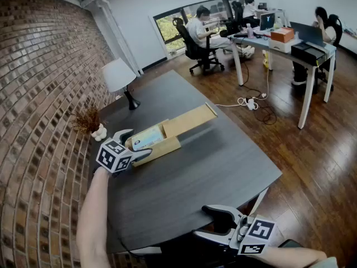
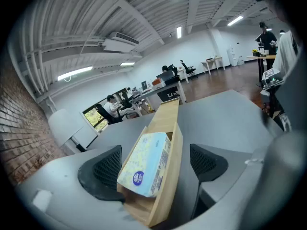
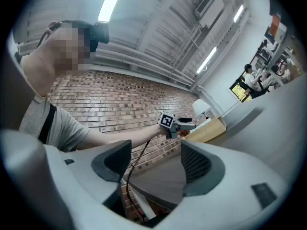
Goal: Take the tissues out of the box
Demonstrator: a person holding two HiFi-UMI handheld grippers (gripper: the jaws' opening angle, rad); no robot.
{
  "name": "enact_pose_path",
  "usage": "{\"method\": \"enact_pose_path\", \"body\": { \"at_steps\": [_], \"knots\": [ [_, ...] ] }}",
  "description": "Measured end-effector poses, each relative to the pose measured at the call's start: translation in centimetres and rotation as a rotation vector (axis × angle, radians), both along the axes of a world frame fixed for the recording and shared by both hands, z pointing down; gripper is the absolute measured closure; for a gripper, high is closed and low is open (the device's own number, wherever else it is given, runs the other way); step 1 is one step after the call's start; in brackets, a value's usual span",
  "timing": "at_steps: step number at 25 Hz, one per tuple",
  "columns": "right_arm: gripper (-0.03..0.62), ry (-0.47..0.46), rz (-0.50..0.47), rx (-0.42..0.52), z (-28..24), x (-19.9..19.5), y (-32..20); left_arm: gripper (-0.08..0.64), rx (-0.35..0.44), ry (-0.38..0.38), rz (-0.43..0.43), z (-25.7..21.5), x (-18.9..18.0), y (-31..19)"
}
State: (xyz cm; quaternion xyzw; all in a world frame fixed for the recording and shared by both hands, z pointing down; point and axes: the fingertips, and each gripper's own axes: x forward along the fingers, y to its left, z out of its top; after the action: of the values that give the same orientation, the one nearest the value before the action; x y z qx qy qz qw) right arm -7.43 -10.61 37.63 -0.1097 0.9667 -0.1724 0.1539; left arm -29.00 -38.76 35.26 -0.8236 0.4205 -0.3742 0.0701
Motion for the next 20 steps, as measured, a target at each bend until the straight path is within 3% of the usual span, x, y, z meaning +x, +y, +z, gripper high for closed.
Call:
{"method": "enact_pose_path", "body": {
  "at_steps": [3, 5, 8, 12, 16, 18, 20],
  "knots": [
    [0.273, -0.01, 0.001, 0.002, -0.3, -0.6, 0.5, 0.147, -0.033, -0.007, -0.012, 0.1, -0.3, -1.9],
    [0.273, -0.013, -0.004, -0.003, -0.3, -0.7, 0.7, 0.204, -0.05, -0.017, -0.032, 0.6, -0.7, -3.3],
    [0.273, -0.024, -0.01, -0.007, -0.3, -0.6, 0.6, 0.204, -0.114, -0.034, -0.018, 1.6, -0.9, -4.6],
    [0.273, -0.036, -0.024, -0.001, -0.8, -0.6, 0.8, 0.201, -0.266, -0.055, 0.063, 2.5, -0.8, -4.8],
    [0.273, -0.052, -0.033, -0.003, -1.3, -0.4, 0.8, 0.195, -0.403, -0.073, 0.076, 3.3, -1.4, -4.8],
    [0.273, -0.054, -0.033, -0.002, -1.3, -0.3, 0.7, 0.194, -0.425, -0.098, 0.072, 3.7, -1.7, -5.2],
    [0.273, -0.056, -0.035, 0.001, -1.3, -0.3, 0.7, 0.137, -0.433, -0.129, 0.072, 3.9, -1.9, -5.7]
  ]
}}
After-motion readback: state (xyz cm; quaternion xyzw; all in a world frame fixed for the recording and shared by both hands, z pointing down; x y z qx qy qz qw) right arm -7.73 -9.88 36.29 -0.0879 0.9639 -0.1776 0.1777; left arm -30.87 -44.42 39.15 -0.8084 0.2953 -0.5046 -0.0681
